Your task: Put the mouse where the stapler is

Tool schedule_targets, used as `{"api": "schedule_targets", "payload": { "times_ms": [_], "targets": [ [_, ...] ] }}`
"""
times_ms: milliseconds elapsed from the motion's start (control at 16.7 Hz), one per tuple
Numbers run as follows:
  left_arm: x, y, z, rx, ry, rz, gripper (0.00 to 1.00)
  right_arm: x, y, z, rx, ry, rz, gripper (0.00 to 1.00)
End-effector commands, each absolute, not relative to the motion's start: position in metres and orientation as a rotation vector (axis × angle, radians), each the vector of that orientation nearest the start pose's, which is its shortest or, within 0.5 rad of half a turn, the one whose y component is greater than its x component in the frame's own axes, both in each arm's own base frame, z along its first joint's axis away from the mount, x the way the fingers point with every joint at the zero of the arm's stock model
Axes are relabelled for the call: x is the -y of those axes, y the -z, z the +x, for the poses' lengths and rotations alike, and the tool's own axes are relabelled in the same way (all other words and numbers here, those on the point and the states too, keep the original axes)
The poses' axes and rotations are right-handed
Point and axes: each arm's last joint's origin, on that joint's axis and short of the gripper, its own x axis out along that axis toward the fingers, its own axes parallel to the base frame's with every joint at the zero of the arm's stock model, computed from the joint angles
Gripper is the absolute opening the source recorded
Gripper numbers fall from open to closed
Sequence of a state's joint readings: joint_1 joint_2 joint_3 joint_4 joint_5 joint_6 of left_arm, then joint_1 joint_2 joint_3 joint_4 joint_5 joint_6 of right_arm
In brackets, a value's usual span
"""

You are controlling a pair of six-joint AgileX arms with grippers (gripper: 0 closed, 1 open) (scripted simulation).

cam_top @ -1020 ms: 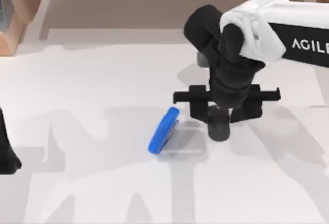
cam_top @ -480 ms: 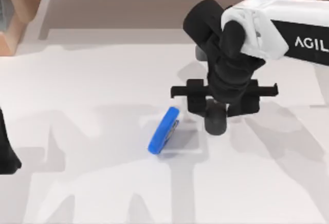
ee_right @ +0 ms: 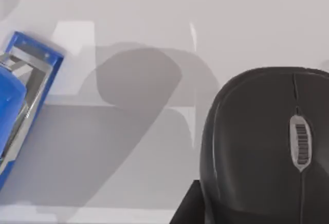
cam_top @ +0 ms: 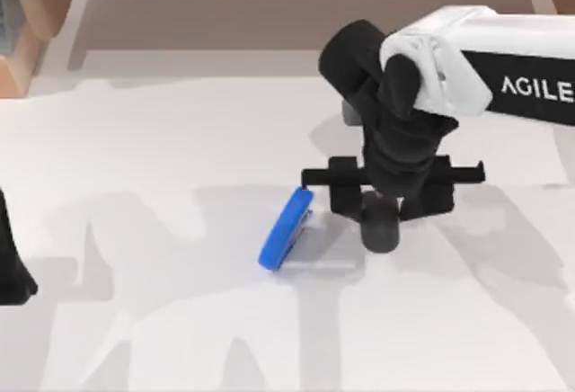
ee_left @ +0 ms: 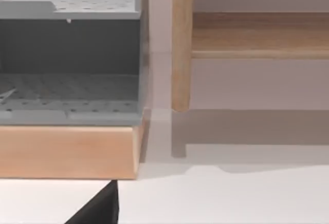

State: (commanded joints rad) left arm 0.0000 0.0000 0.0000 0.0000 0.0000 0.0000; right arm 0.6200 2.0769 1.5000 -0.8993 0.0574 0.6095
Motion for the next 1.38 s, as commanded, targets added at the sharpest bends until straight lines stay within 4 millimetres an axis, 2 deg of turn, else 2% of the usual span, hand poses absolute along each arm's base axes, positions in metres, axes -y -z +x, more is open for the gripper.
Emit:
{"api": "schedule_targets", "payload": {
  "times_ms": [300,1080,1380],
  "targets": [
    [0.0012,-0.16,0.1057,0.0,0.0,0.0,1.0,-0.2342,-0.1452,0.3248,-1.472,-0.016,-0.011,0.0],
    [0.0012,-0.16,0.1057,0.0,0.0,0.0,1.0,-0.2342,-0.1452,0.3248,-1.472,-0.016,-0.011,0.98],
    [0.0012,-0.16,0.1057,0.0,0.0,0.0,1.0,-0.2342,-0.1452,0.3248,-1.472,-0.016,-0.011,1.0]
  ]
}}
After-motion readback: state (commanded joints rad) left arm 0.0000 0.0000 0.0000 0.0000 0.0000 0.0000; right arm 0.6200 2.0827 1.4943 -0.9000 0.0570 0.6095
